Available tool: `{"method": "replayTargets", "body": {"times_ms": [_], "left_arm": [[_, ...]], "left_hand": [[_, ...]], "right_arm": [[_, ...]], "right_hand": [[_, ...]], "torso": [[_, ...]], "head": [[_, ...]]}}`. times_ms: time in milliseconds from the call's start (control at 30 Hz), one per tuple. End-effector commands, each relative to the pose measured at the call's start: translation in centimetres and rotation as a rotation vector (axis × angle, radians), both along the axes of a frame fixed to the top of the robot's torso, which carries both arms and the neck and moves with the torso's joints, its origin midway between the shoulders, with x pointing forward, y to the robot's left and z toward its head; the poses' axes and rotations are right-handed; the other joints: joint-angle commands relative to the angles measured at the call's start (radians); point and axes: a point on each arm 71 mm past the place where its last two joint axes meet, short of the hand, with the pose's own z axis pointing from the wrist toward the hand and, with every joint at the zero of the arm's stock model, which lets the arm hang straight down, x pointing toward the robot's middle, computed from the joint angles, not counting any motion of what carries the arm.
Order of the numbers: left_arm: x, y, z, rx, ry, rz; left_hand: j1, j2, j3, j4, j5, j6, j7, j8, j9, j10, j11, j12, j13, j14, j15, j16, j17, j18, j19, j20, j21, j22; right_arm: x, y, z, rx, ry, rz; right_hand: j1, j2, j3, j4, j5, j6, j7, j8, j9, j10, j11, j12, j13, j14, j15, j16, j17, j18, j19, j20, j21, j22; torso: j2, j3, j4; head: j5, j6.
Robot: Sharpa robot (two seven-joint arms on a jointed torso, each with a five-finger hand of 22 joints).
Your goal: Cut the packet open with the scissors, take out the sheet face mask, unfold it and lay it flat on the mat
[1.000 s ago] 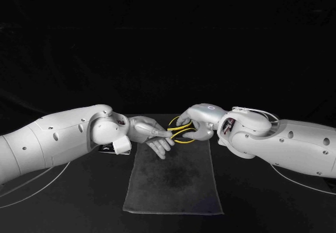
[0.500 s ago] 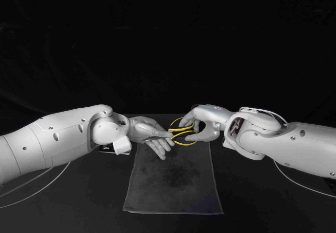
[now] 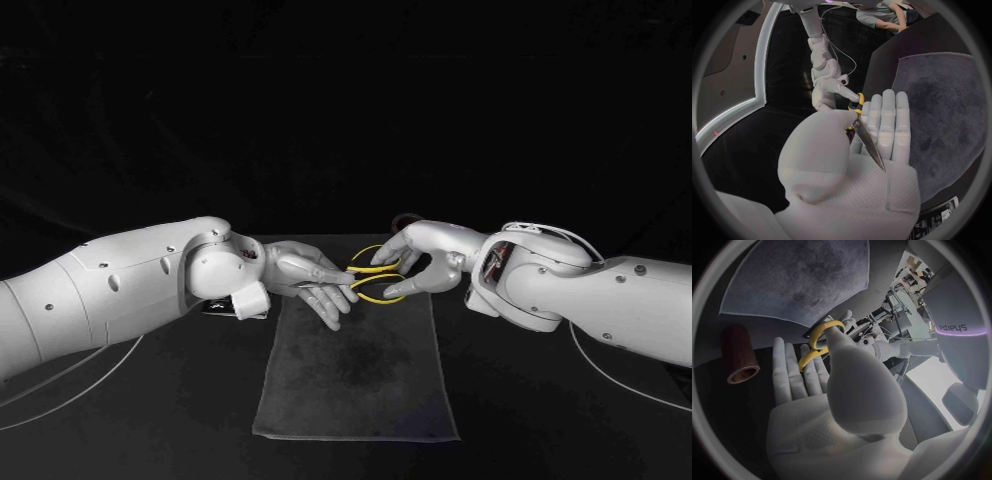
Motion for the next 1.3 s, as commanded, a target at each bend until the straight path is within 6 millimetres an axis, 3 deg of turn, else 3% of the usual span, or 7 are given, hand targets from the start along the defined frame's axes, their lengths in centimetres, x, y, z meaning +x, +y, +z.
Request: {"method": "replayTargets", "body": {"times_ms": [33,233,767,867,967,1133,1300], "left_arm": [[0.1,0.6,-0.1,0.006,0.007,0.006],[0.1,0.8,-0.2,0.010,0.010,0.008],[0.1,1.2,-0.6,0.020,0.015,0.019],[0.1,1.2,-0.6,0.023,0.015,0.024],[0.2,1.3,-0.7,0.026,0.015,0.030],[0.2,1.4,-0.9,0.031,0.017,0.037],[0.2,1.5,-1.1,0.034,0.019,0.043]], "left_hand": [[-0.003,0.010,0.045,-0.036,0.003,0.006,-0.001,0.003,0.002,0.008,0.001,0.000,0.001,0.004,-0.004,-0.005,0.002,0.014,0.005,-0.002,0.006,0.001],[-0.006,0.008,0.051,-0.040,0.003,0.007,-0.002,0.006,0.005,0.009,0.001,0.001,0.002,0.006,-0.004,-0.005,0.004,0.014,0.006,-0.003,0.007,0.002],[-0.010,0.007,0.056,-0.044,0.003,0.008,-0.002,0.008,0.007,0.011,0.000,0.001,0.002,0.007,-0.005,-0.005,0.006,0.014,0.006,-0.004,0.009,0.002],[-0.010,0.007,0.056,-0.044,0.003,0.008,-0.002,0.008,0.007,0.011,0.000,0.001,0.002,0.007,-0.005,-0.005,0.006,0.014,0.006,-0.004,0.009,0.002],[-0.010,0.007,0.056,-0.044,0.003,0.008,-0.002,0.008,0.007,0.011,0.000,0.001,0.002,0.007,-0.005,-0.005,0.006,0.014,0.006,-0.004,0.009,0.002],[-0.011,0.007,0.057,-0.044,0.003,0.008,-0.002,0.009,0.008,0.012,0.000,0.001,0.002,0.008,-0.005,-0.005,0.006,0.014,0.007,-0.004,0.009,0.002],[-0.013,0.007,0.059,-0.046,0.003,0.008,-0.002,0.010,0.009,0.012,0.000,0.002,0.002,0.009,-0.005,-0.004,0.007,0.014,0.007,-0.004,0.009,0.002]], "right_arm": [[0.2,-0.9,0.0,0.013,0.036,-0.024],[0.3,-1.5,0.1,0.008,0.049,-0.039],[0.3,-2.8,1.6,0.050,0.067,-0.055],[0.3,-3.1,2.1,0.079,0.047,-0.059],[0.1,-3.5,2.8,0.134,0.004,-0.064],[-0.1,-4.1,4.0,0.174,-0.051,-0.067],[-0.3,-3.6,4.4,0.172,-0.052,-0.043]], "right_hand": [[0.020,-0.009,-0.014,0.026,0.004,-0.003,-0.002,-0.006,0.000,-0.007,-0.005,-0.010,-0.002,0.001,0.002,-0.037,-0.018,0.012,0.010,0.000,-0.012,-0.012],[0.080,-0.044,-0.079,0.134,0.018,-0.028,-0.032,-0.016,-0.004,-0.087,-0.045,-0.026,-0.002,-0.194,0.070,-0.172,-0.084,-0.032,-0.051,0.025,-0.088,-0.070],[0.083,-0.047,-0.098,0.136,0.019,-0.090,-0.081,-0.024,-0.012,-0.214,-0.076,-0.032,-0.006,-0.217,0.058,-0.214,-0.102,-0.016,-0.100,0.029,-0.110,-0.124],[0.094,-0.014,-0.070,0.131,0.011,-0.084,-0.066,-0.016,-0.009,-0.120,-0.044,-0.016,0.000,-0.073,0.053,-0.185,-0.084,-0.015,-0.095,0.028,-0.102,-0.136],[0.139,0.030,0.007,0.090,0.001,-0.022,-0.003,0.014,0.003,0.004,0.005,0.011,0.001,0.113,0.006,-0.140,-0.062,0.012,0.058,0.010,-0.028,-0.112],[0.168,0.022,0.067,-0.012,0.025,0.017,0.035,0.020,0.000,0.090,-0.027,0.007,-0.003,0.221,-0.056,-0.110,-0.052,0.010,0.345,-0.083,0.161,-0.023],[0.107,0.015,0.118,-0.055,0.042,0.023,0.040,0.005,-0.014,0.103,-0.033,-0.027,-0.003,0.243,-0.064,-0.130,-0.062,-0.002,0.444,-0.108,0.297,0.059]], "torso": [[0.000,-0.0013,-0.0004],[-0.001,-0.0018,0.0005],[0.000,-0.0022,0.0012],[0.000,-0.0020,0.0014],[-0.001,-0.0021,0.0003],[-0.001,-0.0027,-0.0006],[0.000,-0.0023,-0.0007]], "head": [[-0.001,-0.001],[-0.004,0.000],[-0.004,0.002],[-0.002,0.003],[0.000,0.004],[0.001,0.007],[0.001,0.009]]}}
